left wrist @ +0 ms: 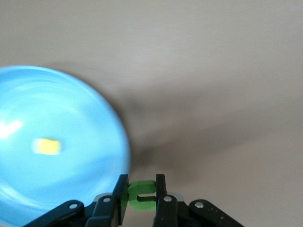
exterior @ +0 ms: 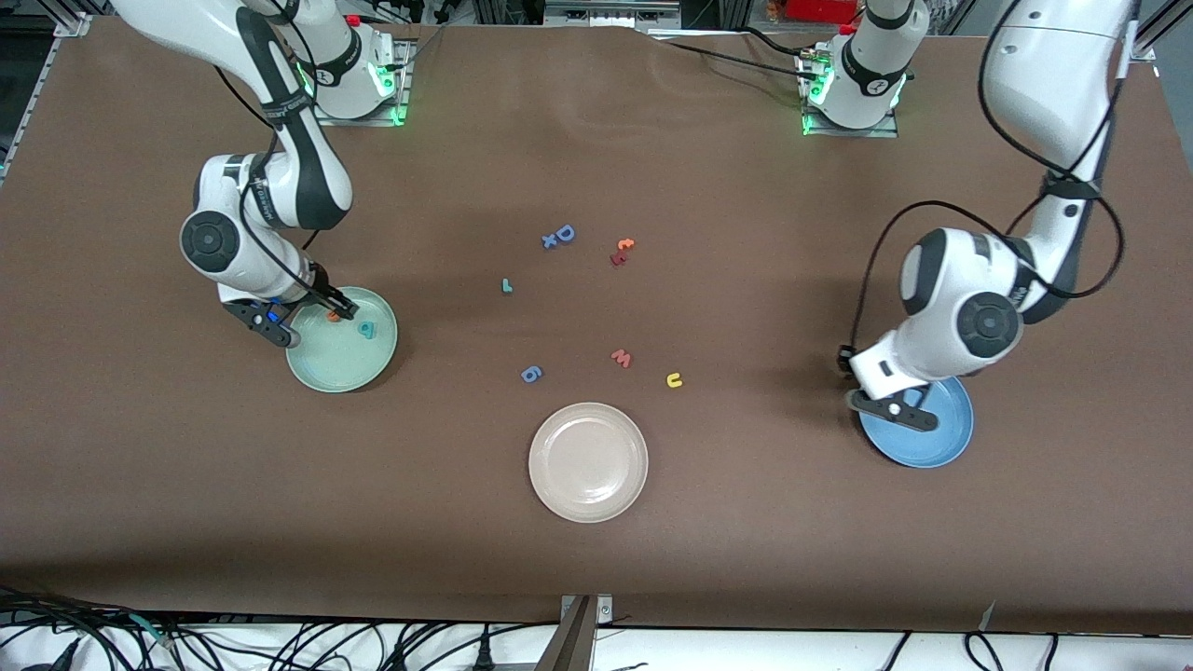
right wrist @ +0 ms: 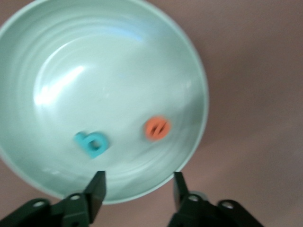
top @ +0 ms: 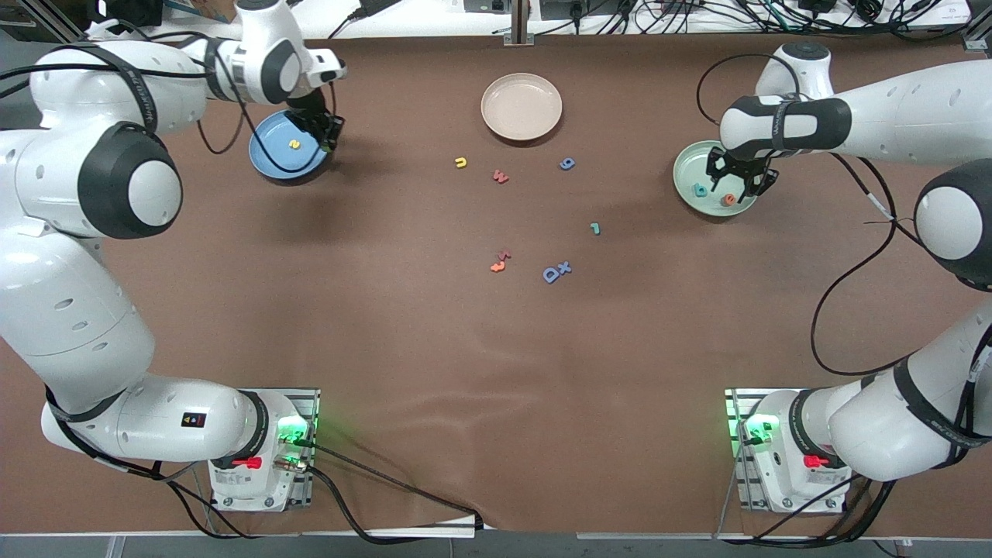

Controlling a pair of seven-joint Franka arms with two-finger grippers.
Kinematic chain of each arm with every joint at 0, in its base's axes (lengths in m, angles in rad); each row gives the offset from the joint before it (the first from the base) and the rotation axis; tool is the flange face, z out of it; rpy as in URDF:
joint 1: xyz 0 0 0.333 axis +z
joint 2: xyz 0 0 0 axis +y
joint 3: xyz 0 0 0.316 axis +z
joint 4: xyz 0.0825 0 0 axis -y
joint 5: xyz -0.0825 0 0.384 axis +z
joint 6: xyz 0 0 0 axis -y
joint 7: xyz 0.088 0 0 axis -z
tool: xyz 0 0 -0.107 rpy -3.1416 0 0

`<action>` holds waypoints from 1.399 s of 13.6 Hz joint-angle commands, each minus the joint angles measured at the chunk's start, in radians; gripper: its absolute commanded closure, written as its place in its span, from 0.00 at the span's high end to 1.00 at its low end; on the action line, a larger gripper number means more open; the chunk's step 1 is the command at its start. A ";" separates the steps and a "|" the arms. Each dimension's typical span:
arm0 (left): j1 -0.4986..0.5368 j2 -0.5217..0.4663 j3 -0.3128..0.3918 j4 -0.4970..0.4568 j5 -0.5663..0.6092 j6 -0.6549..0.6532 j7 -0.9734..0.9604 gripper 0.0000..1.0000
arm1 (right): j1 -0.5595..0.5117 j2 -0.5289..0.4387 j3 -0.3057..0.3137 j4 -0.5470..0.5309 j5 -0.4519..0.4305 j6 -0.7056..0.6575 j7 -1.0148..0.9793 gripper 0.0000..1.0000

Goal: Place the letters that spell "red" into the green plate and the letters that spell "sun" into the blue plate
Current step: 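Drop the green u in the blue plate while the right gripper drops e in green, then grasp the yellow u with the left gripper while the right gripper grasps teal l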

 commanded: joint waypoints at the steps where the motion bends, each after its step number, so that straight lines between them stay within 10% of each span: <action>1: 0.051 0.017 -0.011 0.055 0.046 -0.014 0.122 0.00 | 0.017 -0.010 0.098 0.048 0.010 -0.017 0.191 0.90; 2: 0.064 0.029 -0.011 0.072 0.046 -0.014 0.153 0.07 | 0.016 -0.003 0.141 0.070 0.010 -0.017 0.258 0.90; 3: 0.068 0.048 -0.011 0.098 0.048 -0.016 0.165 0.42 | 0.016 0.004 0.178 0.085 0.011 -0.013 0.321 0.90; 4: 0.070 0.056 -0.011 0.106 0.051 -0.014 0.167 0.99 | 0.017 0.013 0.212 0.093 0.013 -0.004 0.375 0.89; 7: 0.076 0.053 -0.011 0.109 0.054 -0.016 0.158 1.00 | 0.033 0.053 0.302 0.101 0.011 0.073 0.512 0.89; 19: -0.183 0.053 -0.028 0.104 0.005 -0.051 -0.533 1.00 | 0.191 0.203 0.306 0.127 0.010 0.265 0.704 0.82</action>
